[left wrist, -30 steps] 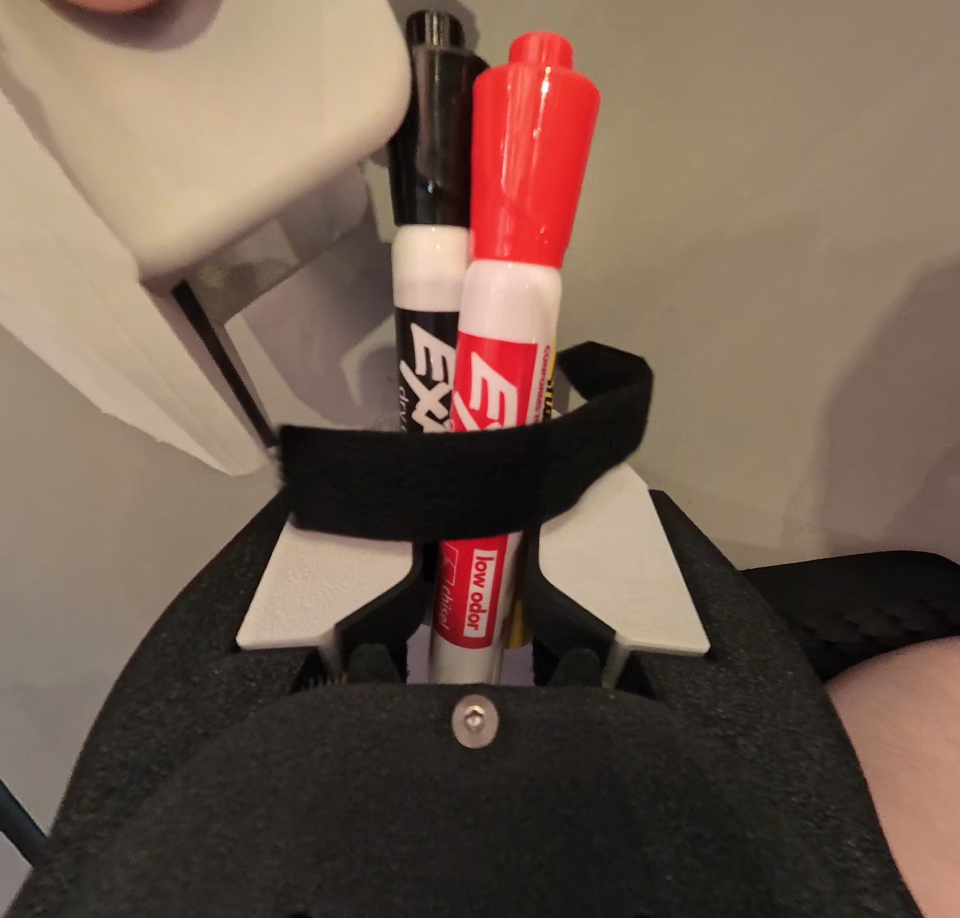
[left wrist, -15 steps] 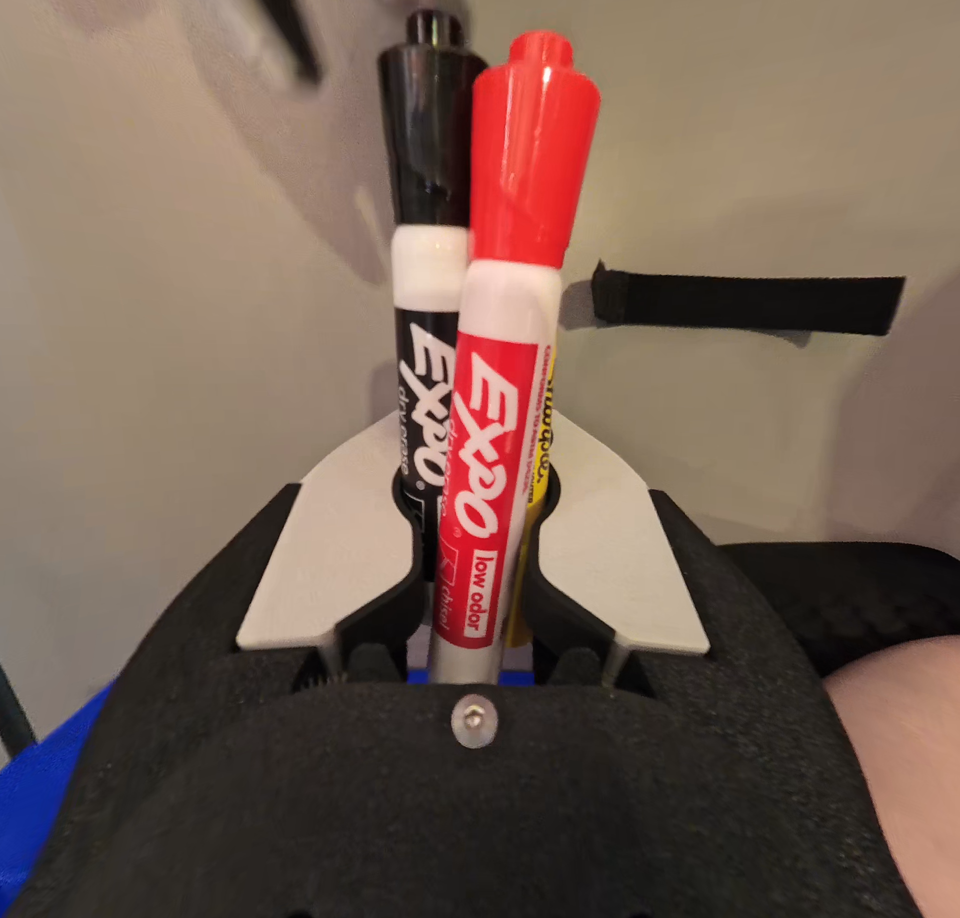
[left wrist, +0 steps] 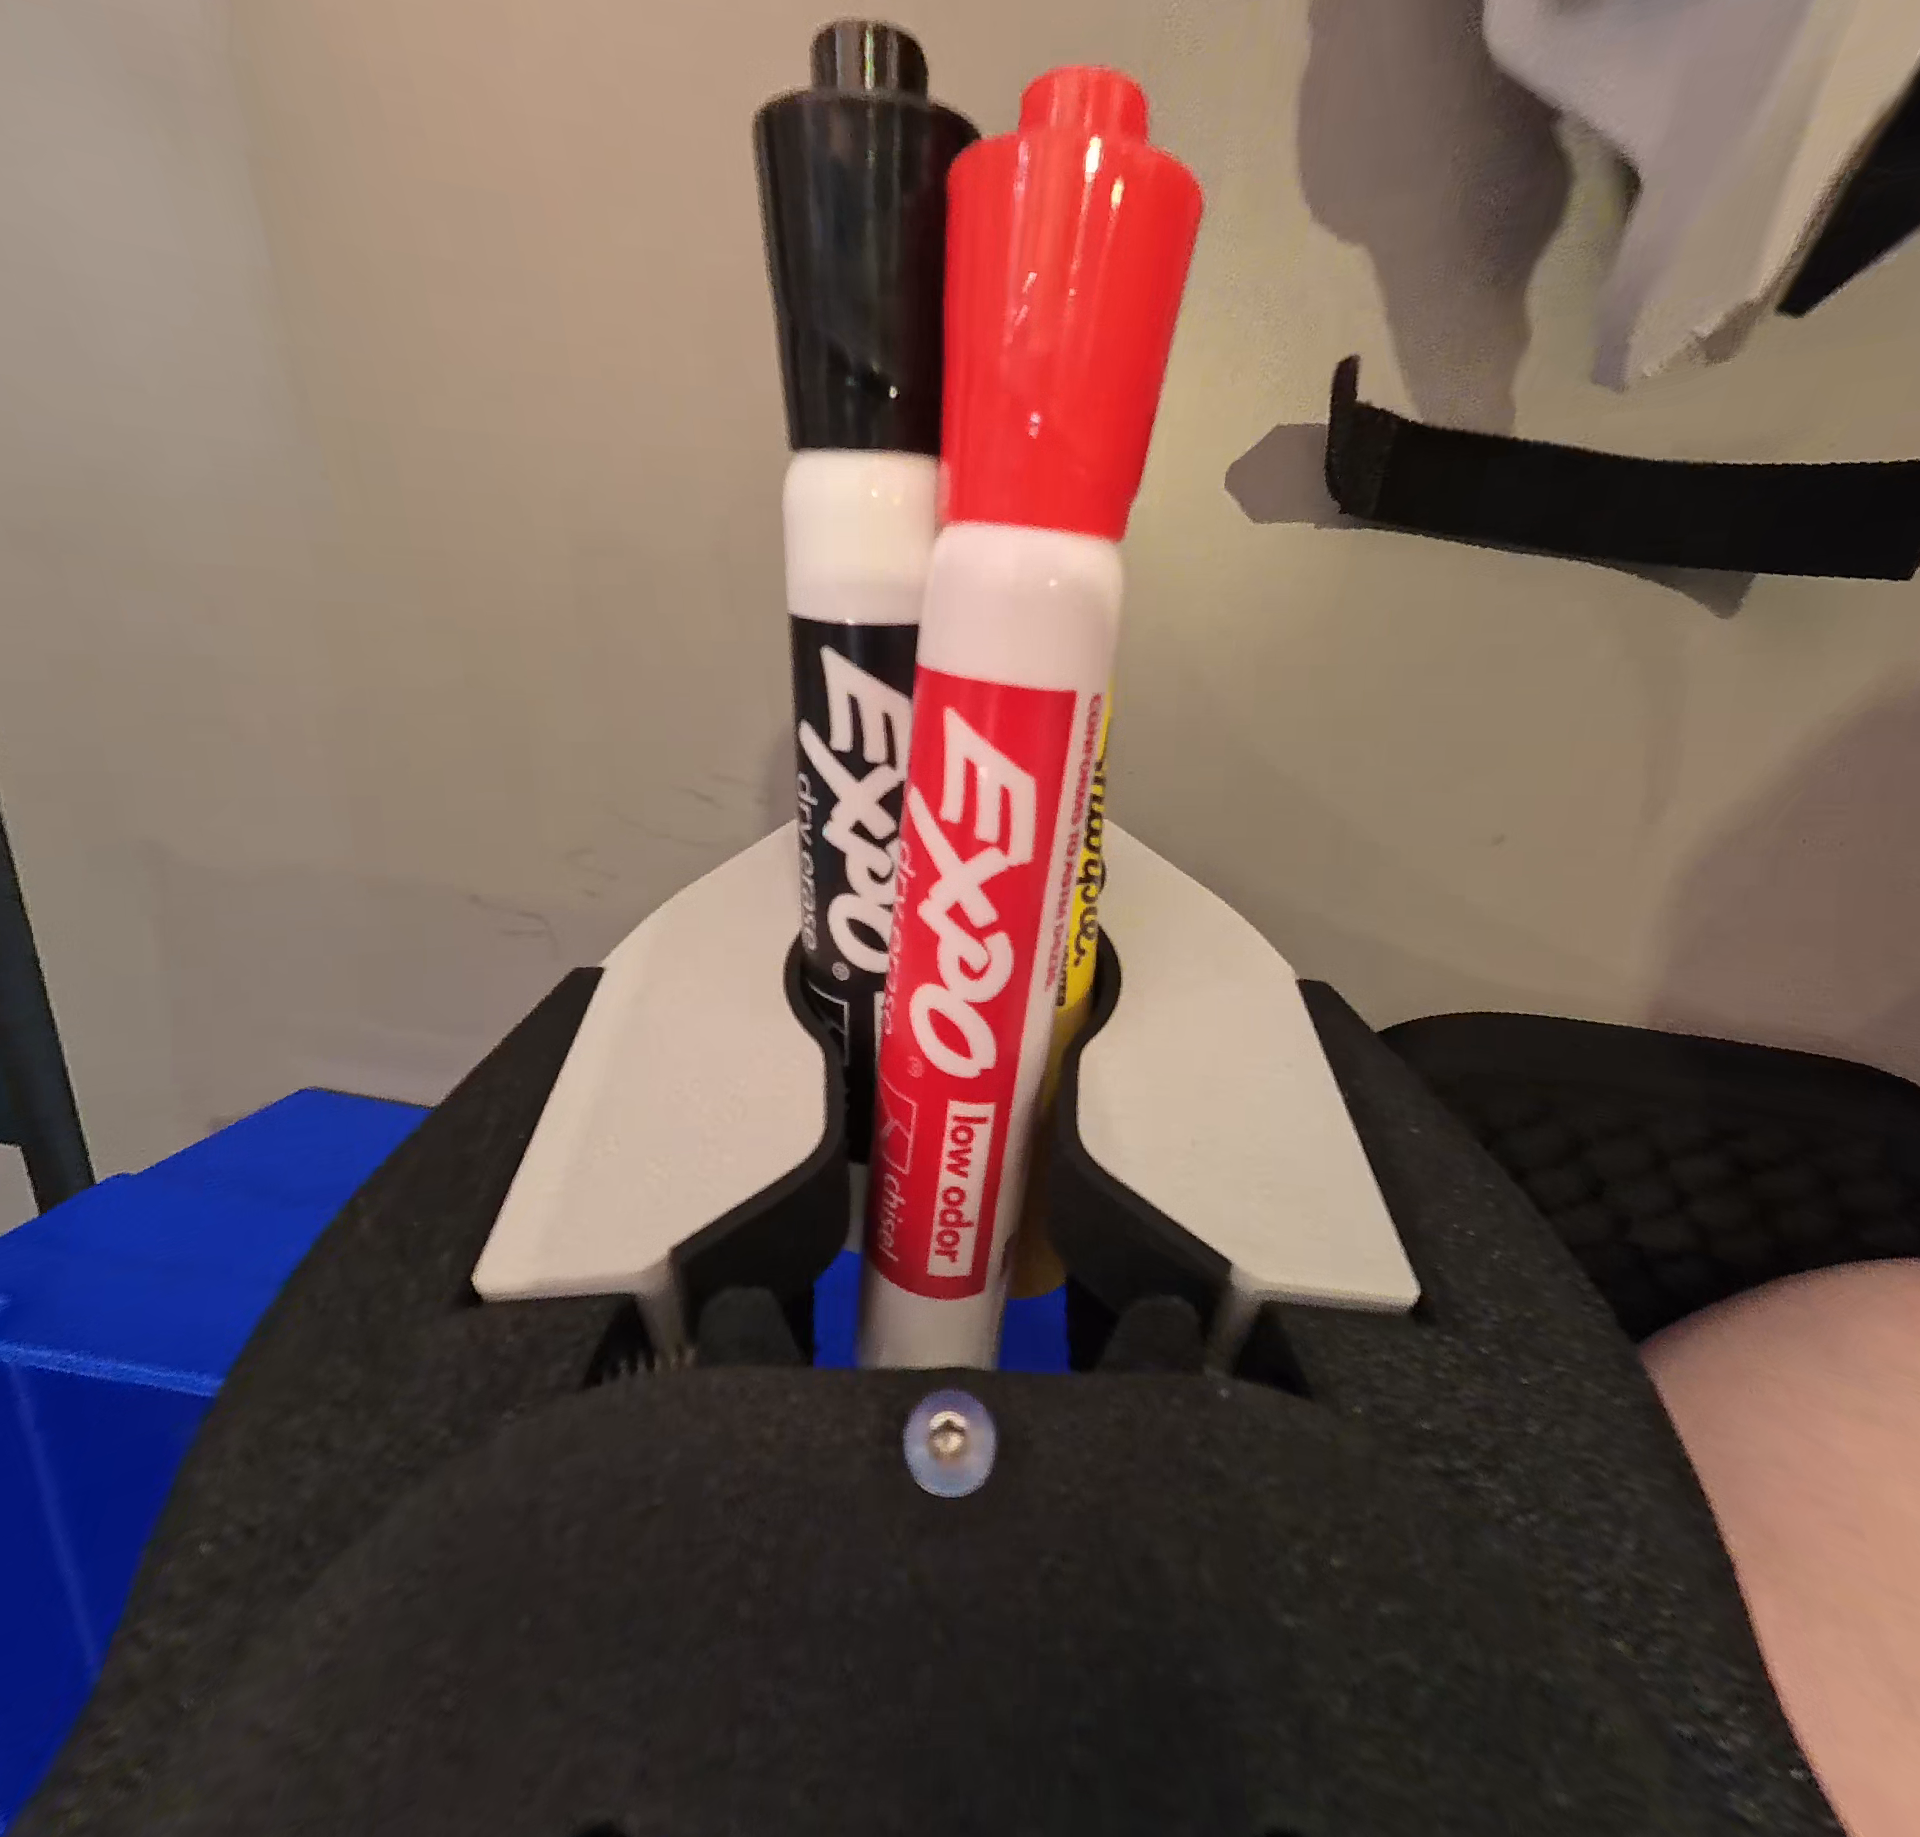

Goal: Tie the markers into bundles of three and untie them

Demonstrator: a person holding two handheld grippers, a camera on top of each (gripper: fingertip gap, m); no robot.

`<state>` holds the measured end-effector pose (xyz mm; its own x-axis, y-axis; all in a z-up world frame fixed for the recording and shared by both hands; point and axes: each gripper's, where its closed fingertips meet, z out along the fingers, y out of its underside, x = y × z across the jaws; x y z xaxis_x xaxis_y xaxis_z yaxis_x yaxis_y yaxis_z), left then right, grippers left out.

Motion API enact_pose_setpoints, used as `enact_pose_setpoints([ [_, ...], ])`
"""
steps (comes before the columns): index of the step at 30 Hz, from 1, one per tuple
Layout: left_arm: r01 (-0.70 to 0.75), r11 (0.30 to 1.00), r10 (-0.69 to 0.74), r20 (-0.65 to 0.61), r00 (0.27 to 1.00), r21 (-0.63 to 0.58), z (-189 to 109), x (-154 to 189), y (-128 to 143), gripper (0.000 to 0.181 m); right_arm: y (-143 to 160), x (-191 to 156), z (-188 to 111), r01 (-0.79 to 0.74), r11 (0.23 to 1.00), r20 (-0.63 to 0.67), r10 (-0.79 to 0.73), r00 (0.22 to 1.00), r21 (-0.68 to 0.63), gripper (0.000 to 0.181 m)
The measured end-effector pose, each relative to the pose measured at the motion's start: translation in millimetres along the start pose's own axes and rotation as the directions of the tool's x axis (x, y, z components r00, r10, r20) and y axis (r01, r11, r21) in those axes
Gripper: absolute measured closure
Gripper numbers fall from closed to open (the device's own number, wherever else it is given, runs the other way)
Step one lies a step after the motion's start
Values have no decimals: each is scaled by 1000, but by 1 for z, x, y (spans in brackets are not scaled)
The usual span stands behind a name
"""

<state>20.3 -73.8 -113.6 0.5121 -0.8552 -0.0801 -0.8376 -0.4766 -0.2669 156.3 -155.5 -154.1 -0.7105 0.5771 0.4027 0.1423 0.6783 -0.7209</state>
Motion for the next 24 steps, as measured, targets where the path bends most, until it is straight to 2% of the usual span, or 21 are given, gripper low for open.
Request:
enact_pose_setpoints([
  [6, -19, 1000, 19, 3, 1000, 2, -1, 3, -4, 139, -18, -5, 21, -23, 999, -51, 25, 998, 41, 137],
  [9, -24, 1000, 24, 1, 1000, 10, -2, 5, -6, 139, -16, 5, 26, -8, 1000, -108, 10, 994, 20, 152],
  [10, -26, 1000, 26, 2, 1000, 10, -2, 5, -7, 139, -12, 7, 27, 12, 1000, -115, -13, 993, -8, 169],
  [11, -27, 1000, 27, 0, 1000, 10, -2, 5, -7, 139, -8, 7, 28, 25, 999, -112, -28, 993, -32, 178],
  [12, -30, 1000, 30, 0, 1000, 11, -3, 6, -7, 139, -9, 9, 29, 29, 999, -112, -32, 993, -25, 178],
  [15, -28, 999, 28, 6, 1000, 18, -3, 4, -7, 139, -17, 22, 20, -39, 999, -113, 41, 993, 19, 178],
  [17, -29, 1000, 29, 16, 999, 8, -1, 2, -7, 139, -38, 42, 0, -100, 987, -145, 118, 982, 128, 178],
  [20, -37, 999, 38, 25, 999, -11, 3, 1, -9, 139, -69, 82, -40, -257, 915, -146, 314, 938, 312, 178],
  [22, -47, 999, 47, 17, 999, -14, 7, 3, -13, 139, -83, 103, -61, -422, 805, -26, 474, 880, 418, 179],
  [24, -56, 998, 56, 18, 998, -13, 10, 3, -16, 139, -84, 121, -74, -583, 673, 110, 607, 787, 456, 178],
])
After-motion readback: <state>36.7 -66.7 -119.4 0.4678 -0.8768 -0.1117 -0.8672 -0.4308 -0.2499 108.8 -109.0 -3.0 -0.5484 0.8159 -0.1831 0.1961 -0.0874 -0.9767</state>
